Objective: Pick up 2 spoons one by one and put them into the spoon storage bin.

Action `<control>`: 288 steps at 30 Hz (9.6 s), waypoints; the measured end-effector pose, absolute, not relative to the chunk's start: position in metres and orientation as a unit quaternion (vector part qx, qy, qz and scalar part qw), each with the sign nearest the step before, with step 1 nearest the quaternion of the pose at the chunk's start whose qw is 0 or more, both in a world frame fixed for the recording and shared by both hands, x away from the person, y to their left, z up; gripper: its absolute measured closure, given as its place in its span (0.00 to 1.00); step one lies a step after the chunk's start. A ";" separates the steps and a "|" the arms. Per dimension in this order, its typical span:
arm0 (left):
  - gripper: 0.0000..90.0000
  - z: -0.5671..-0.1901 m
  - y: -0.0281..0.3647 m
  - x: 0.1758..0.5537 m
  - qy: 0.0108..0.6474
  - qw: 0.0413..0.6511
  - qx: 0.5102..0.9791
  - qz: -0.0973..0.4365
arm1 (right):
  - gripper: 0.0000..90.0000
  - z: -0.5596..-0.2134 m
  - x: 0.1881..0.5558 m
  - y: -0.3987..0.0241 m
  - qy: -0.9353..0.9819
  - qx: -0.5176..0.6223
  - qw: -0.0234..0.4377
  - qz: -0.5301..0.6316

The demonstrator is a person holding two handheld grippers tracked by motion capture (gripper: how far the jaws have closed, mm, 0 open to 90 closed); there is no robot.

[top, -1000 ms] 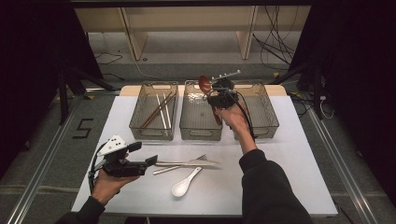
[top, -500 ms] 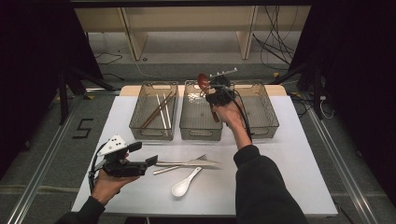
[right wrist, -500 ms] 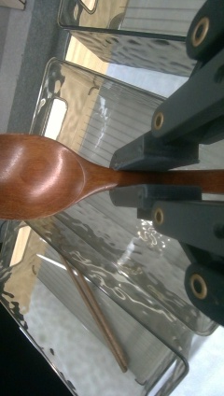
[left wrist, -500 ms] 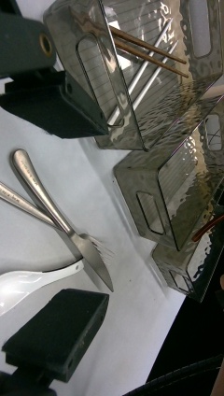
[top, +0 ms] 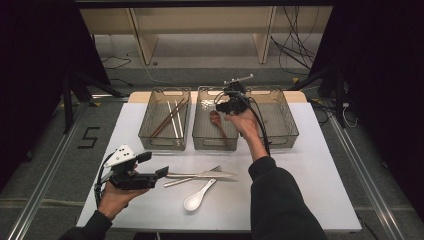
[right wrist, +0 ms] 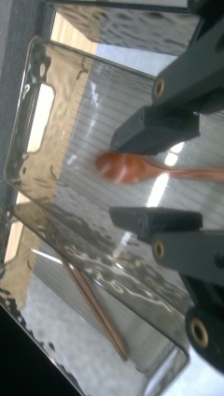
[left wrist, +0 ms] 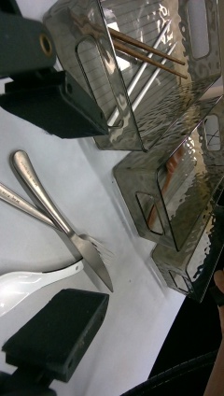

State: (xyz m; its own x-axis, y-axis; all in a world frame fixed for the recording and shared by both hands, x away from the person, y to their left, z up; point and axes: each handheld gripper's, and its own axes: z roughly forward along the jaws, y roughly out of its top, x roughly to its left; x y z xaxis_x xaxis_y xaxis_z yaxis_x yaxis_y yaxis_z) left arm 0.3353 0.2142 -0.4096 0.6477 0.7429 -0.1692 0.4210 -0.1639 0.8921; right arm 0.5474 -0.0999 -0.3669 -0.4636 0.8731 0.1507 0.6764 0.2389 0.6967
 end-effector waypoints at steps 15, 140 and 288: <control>0.17 -0.414 0.204 0.337 0.386 0.492 0.768 0.136 | 0.43 -0.354 0.478 -0.119 0.821 0.402 0.130 0.385; 0.94 -0.440 0.083 0.366 0.301 0.324 0.897 -0.006 | 0.38 -0.390 0.328 -0.211 0.800 0.393 0.131 0.434; 0.21 -0.411 0.151 0.415 0.315 0.379 0.866 0.086 | 0.28 -0.393 0.330 -0.210 0.793 0.388 0.130 0.452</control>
State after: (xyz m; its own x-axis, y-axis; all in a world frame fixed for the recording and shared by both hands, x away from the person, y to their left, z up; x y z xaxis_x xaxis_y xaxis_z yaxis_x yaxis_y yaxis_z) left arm 0.4147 0.1514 -0.4110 0.7862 0.6114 -0.0900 0.4805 -0.5132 0.7112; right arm 0.3303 -0.2099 -0.3934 -0.6653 0.7324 0.1448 0.4973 0.2901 0.8176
